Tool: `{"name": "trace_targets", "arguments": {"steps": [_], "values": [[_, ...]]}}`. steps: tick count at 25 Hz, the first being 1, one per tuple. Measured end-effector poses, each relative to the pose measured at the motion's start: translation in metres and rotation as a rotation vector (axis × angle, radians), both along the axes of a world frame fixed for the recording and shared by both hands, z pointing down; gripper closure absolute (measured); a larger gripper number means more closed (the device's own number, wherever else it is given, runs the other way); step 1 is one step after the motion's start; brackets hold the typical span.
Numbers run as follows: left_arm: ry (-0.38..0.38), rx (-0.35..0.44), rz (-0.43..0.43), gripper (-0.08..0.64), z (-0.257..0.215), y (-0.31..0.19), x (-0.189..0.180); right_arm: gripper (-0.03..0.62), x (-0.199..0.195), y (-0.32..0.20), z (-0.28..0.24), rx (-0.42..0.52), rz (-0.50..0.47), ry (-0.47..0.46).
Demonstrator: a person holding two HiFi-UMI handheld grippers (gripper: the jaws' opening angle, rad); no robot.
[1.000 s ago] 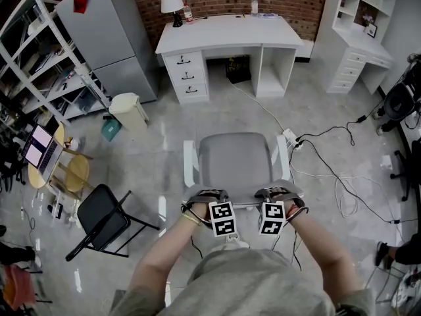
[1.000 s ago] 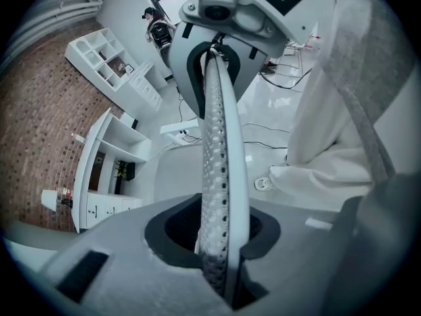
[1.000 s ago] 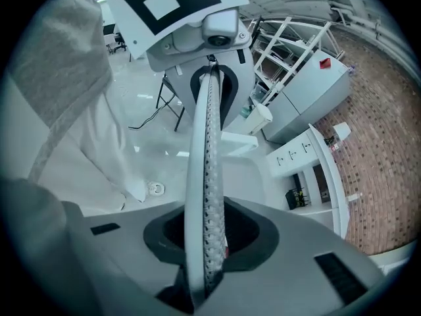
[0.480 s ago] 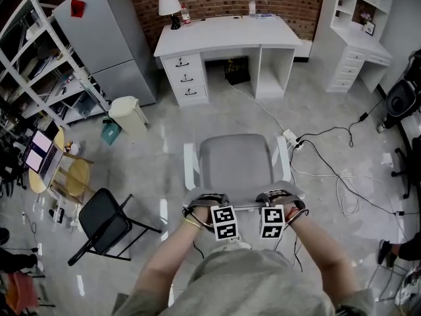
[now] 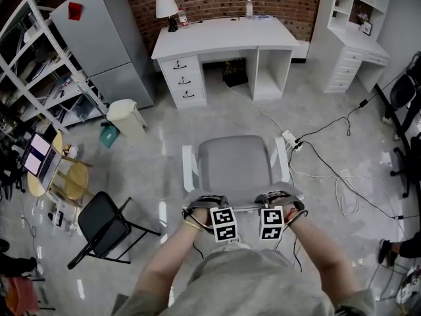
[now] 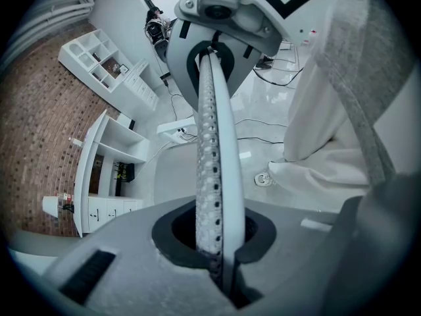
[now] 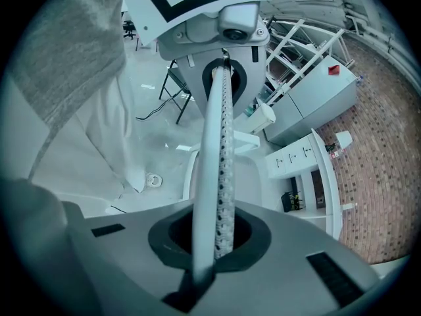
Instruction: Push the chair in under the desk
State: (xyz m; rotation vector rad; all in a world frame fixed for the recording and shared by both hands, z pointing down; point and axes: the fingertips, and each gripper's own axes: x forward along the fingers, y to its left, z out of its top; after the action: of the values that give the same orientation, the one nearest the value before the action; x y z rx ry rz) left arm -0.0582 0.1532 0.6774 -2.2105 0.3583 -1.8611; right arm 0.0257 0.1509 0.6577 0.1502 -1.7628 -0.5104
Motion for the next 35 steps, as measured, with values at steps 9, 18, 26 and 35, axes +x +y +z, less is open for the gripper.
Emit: {"name": "trace_targets", "arguments": {"steps": [9, 18, 26, 35], "values": [[-0.002, 0.005, -0.002, 0.534, -0.001, -0.015, 0.006, 0.58, 0.005, -0.015, -0.001, 0.005, 0.005, 0.0], [0.0, 0.007, 0.001, 0.534, -0.001, -0.027, 0.003, 0.58, 0.003, -0.027, -0.001, 0.015, 0.008, 0.008], [-0.002, 0.014, 0.006, 0.535, -0.002, -0.038, 0.004, 0.58, 0.004, -0.04, 0.0, 0.025, 0.017, 0.015], [-0.002, 0.014, 0.008, 0.537, -0.002, -0.05, 0.004, 0.58, 0.005, -0.053, 0.0, 0.035, 0.024, 0.028]]}}
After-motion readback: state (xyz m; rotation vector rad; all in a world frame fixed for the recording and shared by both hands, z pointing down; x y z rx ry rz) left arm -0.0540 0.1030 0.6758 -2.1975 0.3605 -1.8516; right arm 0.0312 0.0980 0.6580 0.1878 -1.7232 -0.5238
